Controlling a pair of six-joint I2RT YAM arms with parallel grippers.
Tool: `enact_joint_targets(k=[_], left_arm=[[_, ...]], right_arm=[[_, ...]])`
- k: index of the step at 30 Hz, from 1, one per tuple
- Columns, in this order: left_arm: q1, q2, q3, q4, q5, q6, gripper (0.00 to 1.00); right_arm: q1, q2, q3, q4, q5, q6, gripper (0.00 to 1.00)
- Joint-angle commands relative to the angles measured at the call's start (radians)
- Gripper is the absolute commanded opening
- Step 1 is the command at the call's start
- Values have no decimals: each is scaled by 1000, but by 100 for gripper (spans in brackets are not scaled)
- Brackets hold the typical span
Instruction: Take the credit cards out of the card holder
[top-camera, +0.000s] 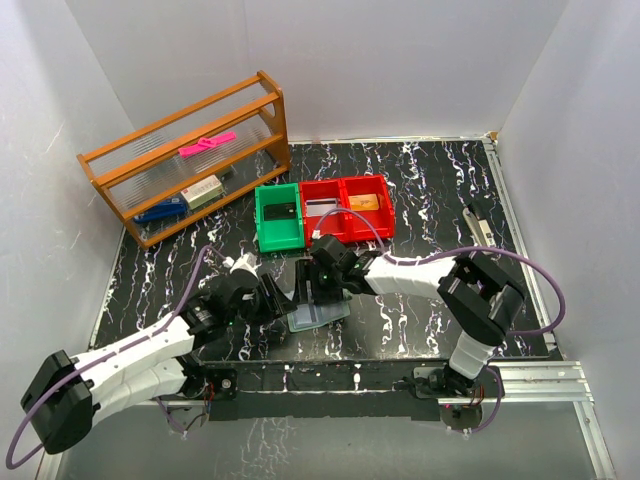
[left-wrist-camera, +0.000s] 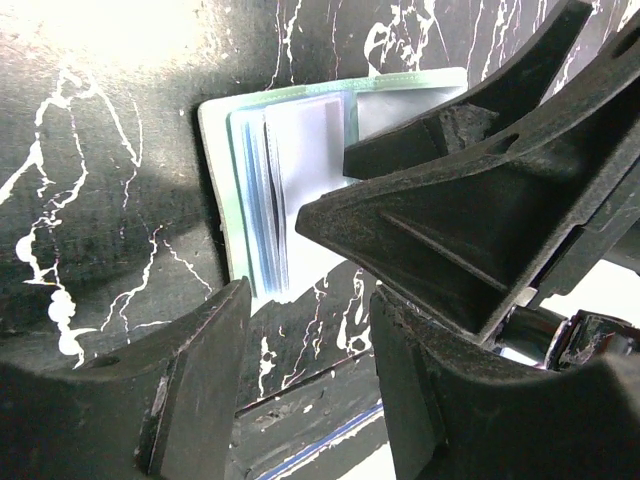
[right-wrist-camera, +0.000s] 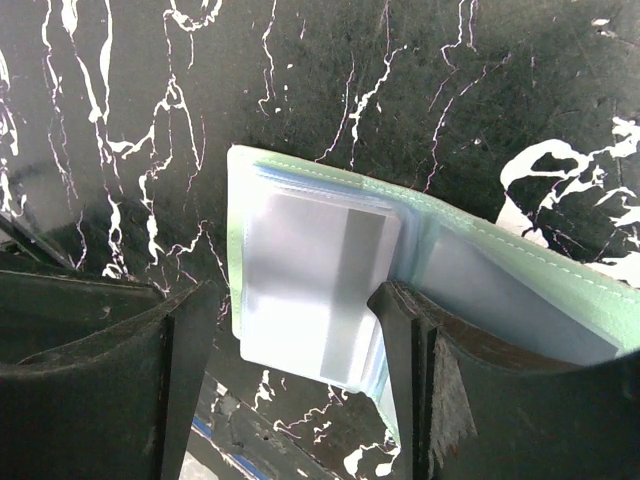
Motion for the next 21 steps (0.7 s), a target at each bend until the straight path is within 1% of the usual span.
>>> enact_joint_targets(k=[1,7,10,13,19,21], left_arm=[[0,-56,22,-63,-54,-6,50],[1,-75,22,-89,-69,-14,50],[0,-82,25,-93,-77,-15,50],[0,-89,27,-102,-86,-15,50],[0,-103,22,-117,-89,-17,50],[0,-110,19,-120,-90,-19,50]], right_arm=[[13,38,26,-132,128,-35,66],[51,93,95,-205,224,-22,69],[72,113,123,-234,264,-13,69],[80,140,138,-239,259,-8,66],[88,169,166,-262,267,-4,54],[88,170,172,-270,276,-1,53]])
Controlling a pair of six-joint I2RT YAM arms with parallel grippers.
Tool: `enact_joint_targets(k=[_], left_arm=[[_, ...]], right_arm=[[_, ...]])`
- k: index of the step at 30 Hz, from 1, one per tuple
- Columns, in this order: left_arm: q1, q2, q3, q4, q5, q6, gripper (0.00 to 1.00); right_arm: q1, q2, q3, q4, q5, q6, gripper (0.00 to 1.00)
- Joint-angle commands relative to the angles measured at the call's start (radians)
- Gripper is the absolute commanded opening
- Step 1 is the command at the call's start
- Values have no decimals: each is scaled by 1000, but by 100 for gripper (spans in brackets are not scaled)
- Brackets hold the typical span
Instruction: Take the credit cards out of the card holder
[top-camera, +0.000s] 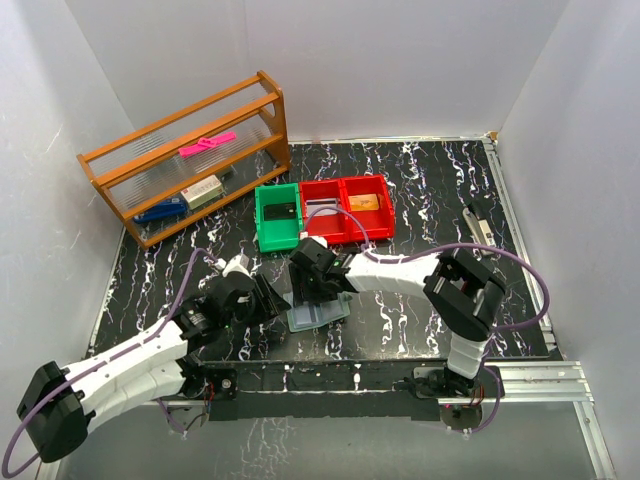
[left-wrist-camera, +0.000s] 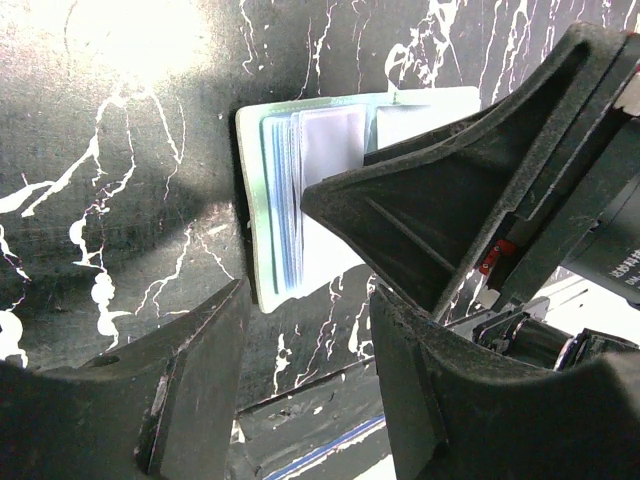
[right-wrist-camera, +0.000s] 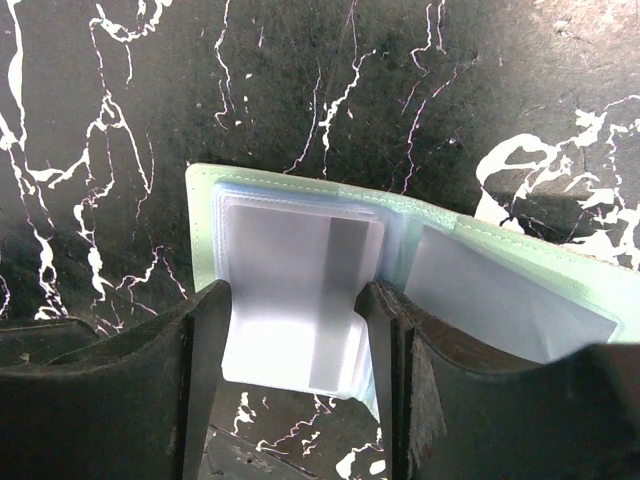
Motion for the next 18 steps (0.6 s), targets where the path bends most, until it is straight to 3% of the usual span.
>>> enact_joint_targets(k=[1,4,7,11,18], left_arm=[[1,-27,19,-26,-23,-8,50],[0,-27,19,-26,-24,-8,50],[0,-22,22,-25,-24,-6,50],[0,-24,27,-30,-33,-5,50],[0,-92,43,-84,-86,-6,50]], right_arm=[[2,74,-6,-36,79,-2,52],[3,71,-3,-39,77,0,51],[6,60,7,-42,83,5,64],[27,61,53,-95,150,8,71],[41,-19,93,-111,176,6,72]])
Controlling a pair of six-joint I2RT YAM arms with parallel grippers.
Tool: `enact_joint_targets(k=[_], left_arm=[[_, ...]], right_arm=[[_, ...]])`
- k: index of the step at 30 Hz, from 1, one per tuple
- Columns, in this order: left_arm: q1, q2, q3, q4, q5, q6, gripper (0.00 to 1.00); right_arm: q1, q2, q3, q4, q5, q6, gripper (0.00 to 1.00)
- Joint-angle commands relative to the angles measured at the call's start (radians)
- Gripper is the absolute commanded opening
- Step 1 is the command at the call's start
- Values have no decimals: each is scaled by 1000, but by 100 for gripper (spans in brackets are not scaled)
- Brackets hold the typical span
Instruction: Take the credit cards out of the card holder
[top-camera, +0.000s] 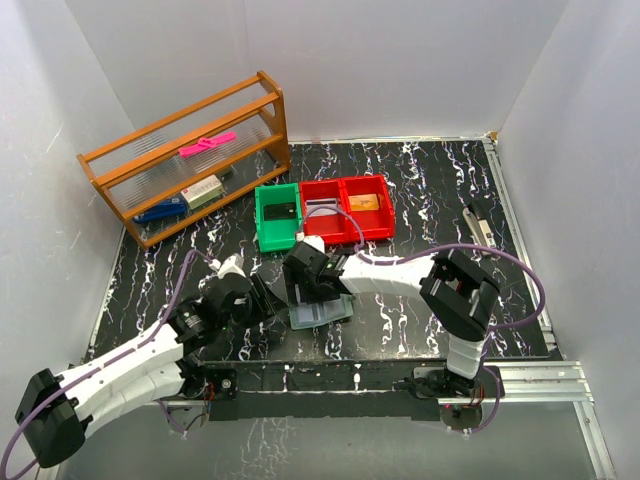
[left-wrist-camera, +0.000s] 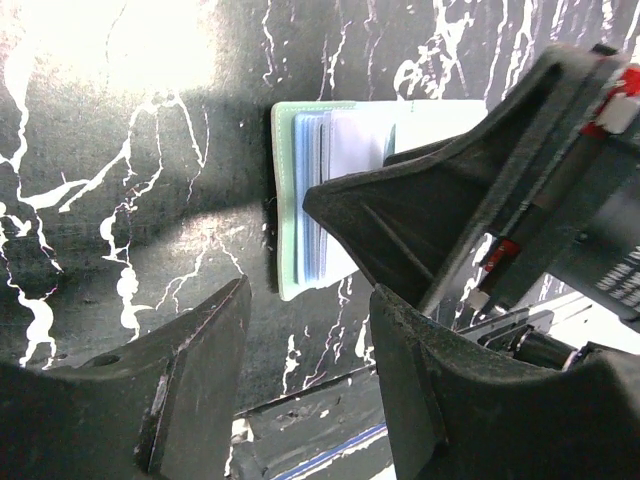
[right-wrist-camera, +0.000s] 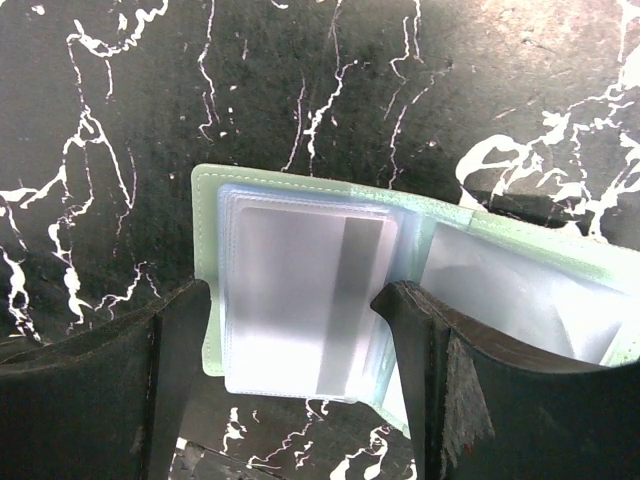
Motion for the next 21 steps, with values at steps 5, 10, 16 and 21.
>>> enact_joint_targets(k=[5,10,16,21], left_arm=[[0,-100,42,-73,-70,-4,50],[0,-97,42,-76,-67,-6,50],[0,-83,44,-68,-61,-4,50],[0,-79,44,-70,-57,-4,50]], right_arm=[[3,-67,70,-51,78,-12,70],[1,-35,74,-50,89,-20,69],[-8,27,44,-22,76,-19,65],[-10,37,-11,22,35,-13,54]])
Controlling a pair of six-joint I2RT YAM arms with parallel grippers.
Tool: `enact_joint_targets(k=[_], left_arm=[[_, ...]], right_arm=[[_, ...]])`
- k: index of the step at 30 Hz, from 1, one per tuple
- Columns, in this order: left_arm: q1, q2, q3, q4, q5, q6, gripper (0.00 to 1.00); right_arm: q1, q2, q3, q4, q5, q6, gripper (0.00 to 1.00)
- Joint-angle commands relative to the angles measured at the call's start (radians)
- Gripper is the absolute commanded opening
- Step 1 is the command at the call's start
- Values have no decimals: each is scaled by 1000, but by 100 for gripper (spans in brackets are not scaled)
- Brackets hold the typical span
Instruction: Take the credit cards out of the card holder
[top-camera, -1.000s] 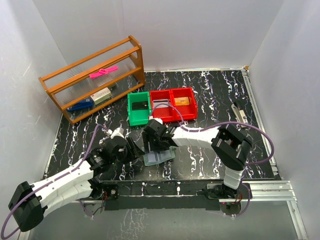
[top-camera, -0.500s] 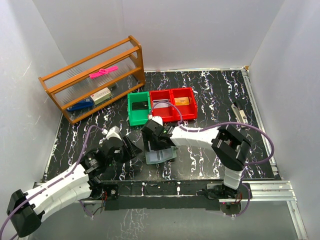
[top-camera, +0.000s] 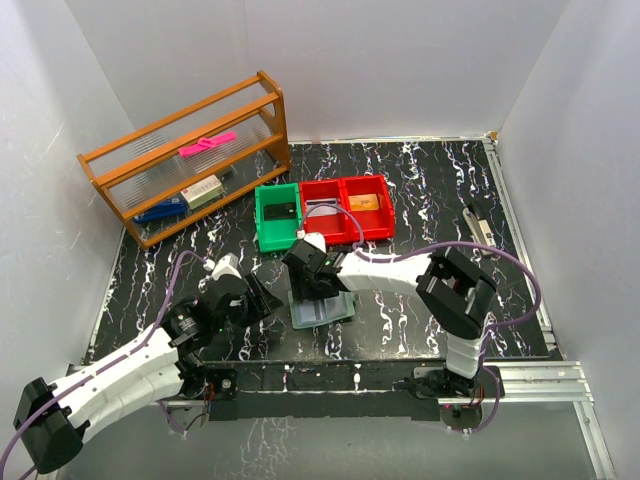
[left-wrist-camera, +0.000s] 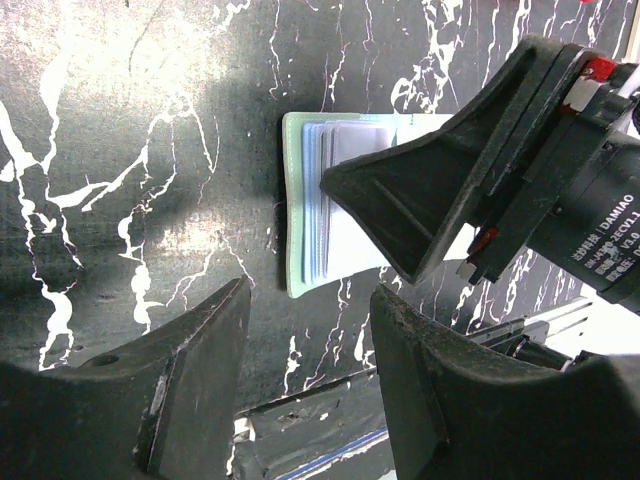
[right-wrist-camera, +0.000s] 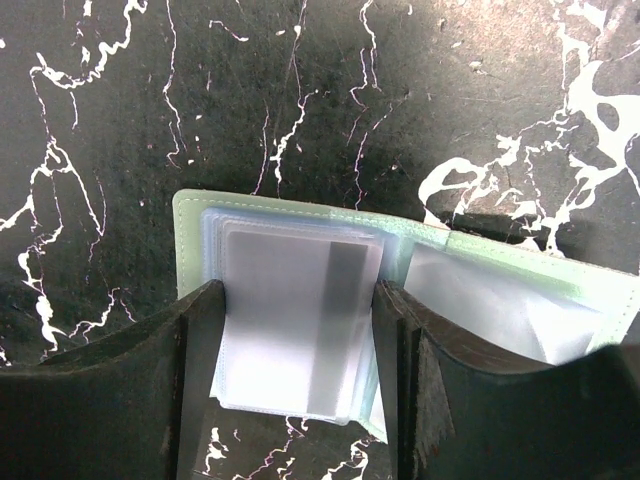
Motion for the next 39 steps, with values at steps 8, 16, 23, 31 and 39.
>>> enact_joint_targets(k=[8,16,23,31,39], left_arm=[[0,17,33,-3,0,2,51],[0,40,34,21,14,4,51],[0,37,35,15,13,5,51],[1,73,18,106,85,37,53],[0,192,-16,308,233,51,55]], right_arm=[[-7,-8,-92,87,-45,16,58],[-7,28,-77,56,-1,14,61],[-7,10,-94,93,-37,21,52],[-75,-53,-203,277,-237,45,50],[-146,-95,-325,409,-361,69,50]])
